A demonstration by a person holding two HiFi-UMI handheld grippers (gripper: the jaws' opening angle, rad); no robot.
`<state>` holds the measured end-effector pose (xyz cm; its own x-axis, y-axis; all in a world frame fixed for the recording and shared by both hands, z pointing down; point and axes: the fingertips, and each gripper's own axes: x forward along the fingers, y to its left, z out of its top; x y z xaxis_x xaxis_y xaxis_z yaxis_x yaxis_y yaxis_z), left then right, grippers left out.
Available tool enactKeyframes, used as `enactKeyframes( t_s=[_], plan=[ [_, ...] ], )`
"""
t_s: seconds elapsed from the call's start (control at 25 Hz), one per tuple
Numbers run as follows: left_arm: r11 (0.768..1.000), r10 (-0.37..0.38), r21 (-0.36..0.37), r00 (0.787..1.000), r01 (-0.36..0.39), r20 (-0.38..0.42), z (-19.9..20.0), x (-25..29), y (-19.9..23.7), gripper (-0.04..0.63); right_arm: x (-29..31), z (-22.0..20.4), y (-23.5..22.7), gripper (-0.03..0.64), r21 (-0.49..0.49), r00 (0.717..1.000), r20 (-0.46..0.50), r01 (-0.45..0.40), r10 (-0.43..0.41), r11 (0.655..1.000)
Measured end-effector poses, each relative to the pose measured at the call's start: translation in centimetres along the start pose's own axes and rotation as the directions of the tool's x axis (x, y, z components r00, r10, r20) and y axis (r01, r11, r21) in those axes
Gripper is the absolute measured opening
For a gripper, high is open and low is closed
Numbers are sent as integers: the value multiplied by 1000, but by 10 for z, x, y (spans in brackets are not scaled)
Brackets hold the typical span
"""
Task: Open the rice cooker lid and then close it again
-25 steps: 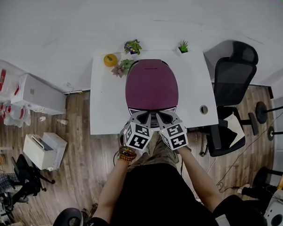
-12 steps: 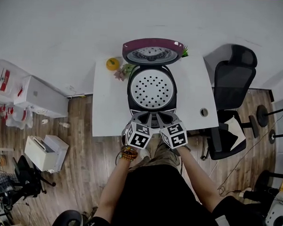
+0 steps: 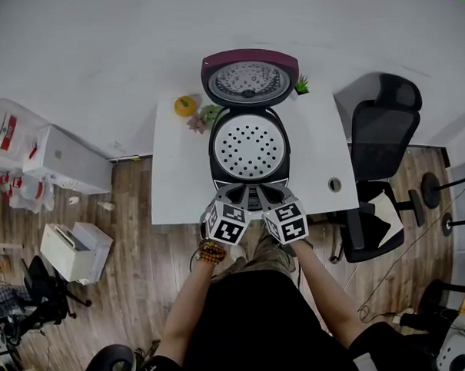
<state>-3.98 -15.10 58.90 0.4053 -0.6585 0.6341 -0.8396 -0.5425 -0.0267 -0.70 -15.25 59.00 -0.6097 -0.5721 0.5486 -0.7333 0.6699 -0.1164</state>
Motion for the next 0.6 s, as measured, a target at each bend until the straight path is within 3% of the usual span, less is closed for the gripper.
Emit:
enactKeyframes(
  t_s=[0.32, 0.6],
  plan=[
    [1000, -5, 4, 1000, 5, 7, 1, 0, 0, 23, 0, 1, -1, 28, 8, 1000, 3, 0, 0, 1000],
    [993, -68, -89, 997, 71, 38, 3, -1, 4, 24, -1, 4, -1, 29, 48, 999, 6, -32, 32, 998]
  ],
)
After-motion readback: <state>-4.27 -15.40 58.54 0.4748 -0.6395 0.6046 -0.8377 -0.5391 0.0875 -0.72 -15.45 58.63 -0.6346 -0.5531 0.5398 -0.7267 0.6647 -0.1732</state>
